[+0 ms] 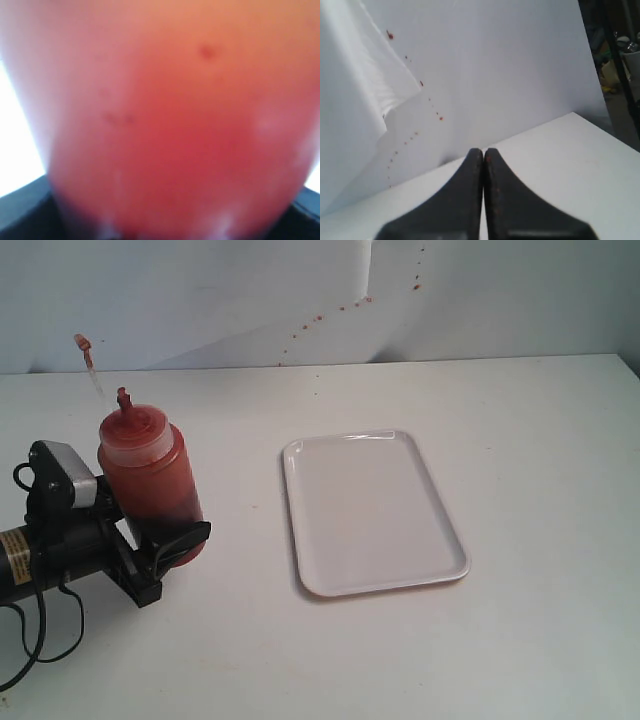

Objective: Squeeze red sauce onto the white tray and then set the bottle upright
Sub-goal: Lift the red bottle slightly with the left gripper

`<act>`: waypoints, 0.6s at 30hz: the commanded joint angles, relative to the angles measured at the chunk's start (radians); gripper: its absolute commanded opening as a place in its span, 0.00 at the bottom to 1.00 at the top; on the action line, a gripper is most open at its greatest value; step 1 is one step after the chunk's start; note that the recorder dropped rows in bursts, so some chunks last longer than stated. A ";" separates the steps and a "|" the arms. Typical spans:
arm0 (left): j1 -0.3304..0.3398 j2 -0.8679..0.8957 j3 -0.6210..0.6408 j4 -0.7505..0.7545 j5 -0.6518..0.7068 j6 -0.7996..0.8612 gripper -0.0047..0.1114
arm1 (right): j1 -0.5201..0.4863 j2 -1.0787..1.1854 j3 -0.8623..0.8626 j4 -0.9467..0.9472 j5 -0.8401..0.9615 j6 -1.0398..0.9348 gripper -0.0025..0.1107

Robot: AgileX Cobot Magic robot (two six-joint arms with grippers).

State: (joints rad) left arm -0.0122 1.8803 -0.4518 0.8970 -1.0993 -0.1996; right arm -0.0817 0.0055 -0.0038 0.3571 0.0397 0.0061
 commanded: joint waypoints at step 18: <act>0.001 -0.017 0.003 0.005 -0.051 -0.008 0.04 | 0.003 -0.005 0.004 0.103 -0.006 -0.006 0.02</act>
State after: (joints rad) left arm -0.0122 1.8803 -0.4518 0.9037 -1.0969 -0.1996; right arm -0.0817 0.0055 -0.0038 0.4639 0.0000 0.0099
